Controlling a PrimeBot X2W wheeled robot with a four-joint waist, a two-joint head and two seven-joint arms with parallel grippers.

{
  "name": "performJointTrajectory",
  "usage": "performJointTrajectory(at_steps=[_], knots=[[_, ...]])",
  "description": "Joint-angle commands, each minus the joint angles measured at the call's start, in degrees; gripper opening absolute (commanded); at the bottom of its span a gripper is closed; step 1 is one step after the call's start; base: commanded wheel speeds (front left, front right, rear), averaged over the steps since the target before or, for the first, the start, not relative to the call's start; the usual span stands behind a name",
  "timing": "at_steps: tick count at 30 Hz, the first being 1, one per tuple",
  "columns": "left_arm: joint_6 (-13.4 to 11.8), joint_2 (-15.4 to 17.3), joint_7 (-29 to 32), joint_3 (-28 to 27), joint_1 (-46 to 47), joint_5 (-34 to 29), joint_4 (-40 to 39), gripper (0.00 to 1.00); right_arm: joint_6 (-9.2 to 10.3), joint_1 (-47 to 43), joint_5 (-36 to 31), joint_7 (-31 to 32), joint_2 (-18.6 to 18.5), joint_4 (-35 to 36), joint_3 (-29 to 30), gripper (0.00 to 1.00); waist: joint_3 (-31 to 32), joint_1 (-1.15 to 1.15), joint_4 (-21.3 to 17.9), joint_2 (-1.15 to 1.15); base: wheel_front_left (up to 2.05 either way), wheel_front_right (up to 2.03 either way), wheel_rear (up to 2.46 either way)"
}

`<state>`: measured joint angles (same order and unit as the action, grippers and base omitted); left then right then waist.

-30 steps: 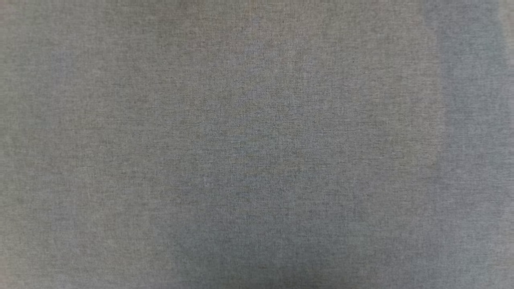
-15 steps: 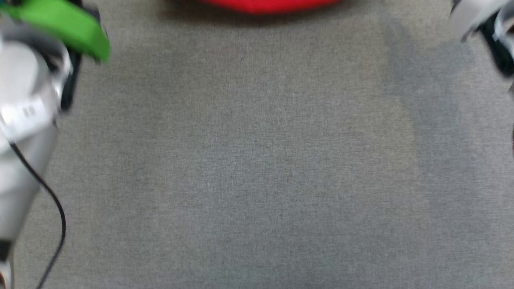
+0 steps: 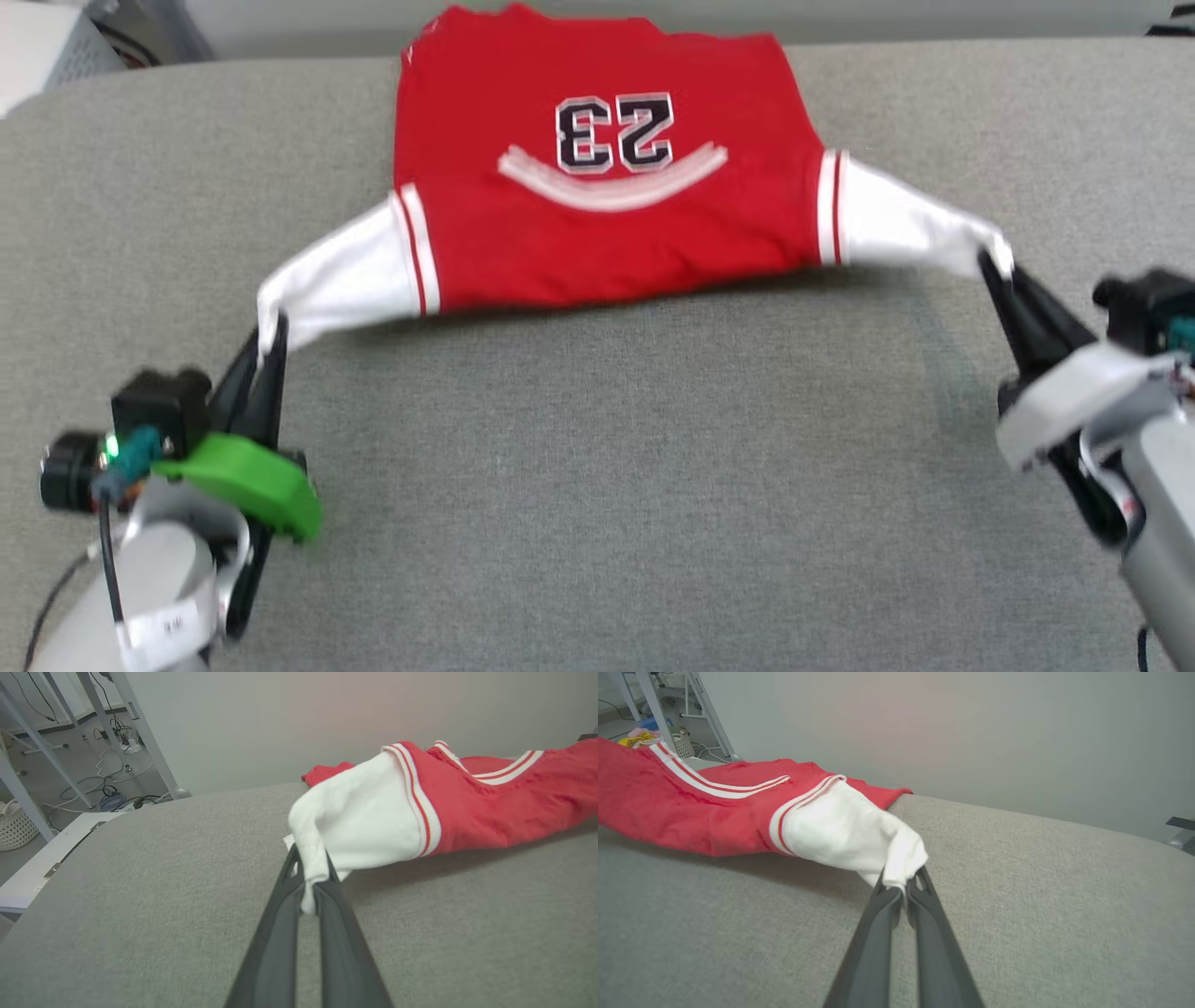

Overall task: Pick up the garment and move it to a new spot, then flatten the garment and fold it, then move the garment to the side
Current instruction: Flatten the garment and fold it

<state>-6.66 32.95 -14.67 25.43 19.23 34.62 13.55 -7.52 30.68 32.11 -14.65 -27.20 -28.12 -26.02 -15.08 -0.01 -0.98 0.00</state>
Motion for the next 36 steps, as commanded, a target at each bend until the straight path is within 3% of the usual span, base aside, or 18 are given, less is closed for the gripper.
performJointTrajectory(at_steps=[1,12,19,28,29,30,31,32,36], knots=[[-0.33,-0.13,-0.32,-0.5,-2.91,-0.19,-0.16,0.0,0.03,-3.31,-0.88,-0.34,0.11,0.88,1.45,0.0,3.08,0.01,0.3,0.0,0.0,0.0,0.0],[-1.34,-4.68,-0.32,-1.76,-18.01,-0.19,0.93,0.0,0.03,-25.71,-3.81,0.32,5.02,5.69,14.15,0.0,7.76,0.01,0.96,0.0,0.0,0.0,0.0],[1.22,-9.23,-0.32,-5.72,-24.16,-2.02,3.99,0.0,0.03,-38.63,-5.48,3.95,8.32,11.58,21.83,0.0,9.06,0.01,2.22,0.0,0.0,0.0,0.0],[4.38,-13.53,-0.32,-9.36,-24.58,-6.05,6.14,0.0,0.03,-45.3,-7.28,7.47,11.46,16.8,26.41,0.0,8.91,0.01,2.97,0.0,0.0,0.0,0.0],[4.7,-13.9,-0.32,-9.8,-24.41,-6.71,6.1,0.0,0.03,-44.98,-7.65,7.53,11.84,17.36,27.02,0.09,8.81,0.01,2.96,0.0,0.0,0.0,0.0],[4.99,-14.16,-0.32,-10.11,-24.24,-7.29,5.95,0.0,0.03,-44.65,-7.86,7.58,12.18,17.78,27.67,0.37,8.74,0.01,2.98,0.0,0.0,0.0,0.0],[5.32,-14.47,-0.32,-10.5,-24.04,-8.01,5.68,0.0,0.03,-44.22,-8.36,7.56,12.5,18.32,28.56,0.87,8.66,0.01,3.02,0.0,0.0,0.0,0.0],[5.56,-14.69,-0.32,-10.73,-23.88,-8.57,5.44,0.0,0.03,-43.85,-8.79,7.45,12.74,18.83,29.28,1.0,8.56,0.01,3.1,0.0,0.0,0.0,0.0],[6.49,-15.77,-0.33,-11.55,-23.02,-11.07,3.74,0.0,0.03,-42.19,-9.45,7.59,12.91,22.72,31.22,1.0,7.77,0.01,3.77,0.0,0.0,0.0,0.0]])
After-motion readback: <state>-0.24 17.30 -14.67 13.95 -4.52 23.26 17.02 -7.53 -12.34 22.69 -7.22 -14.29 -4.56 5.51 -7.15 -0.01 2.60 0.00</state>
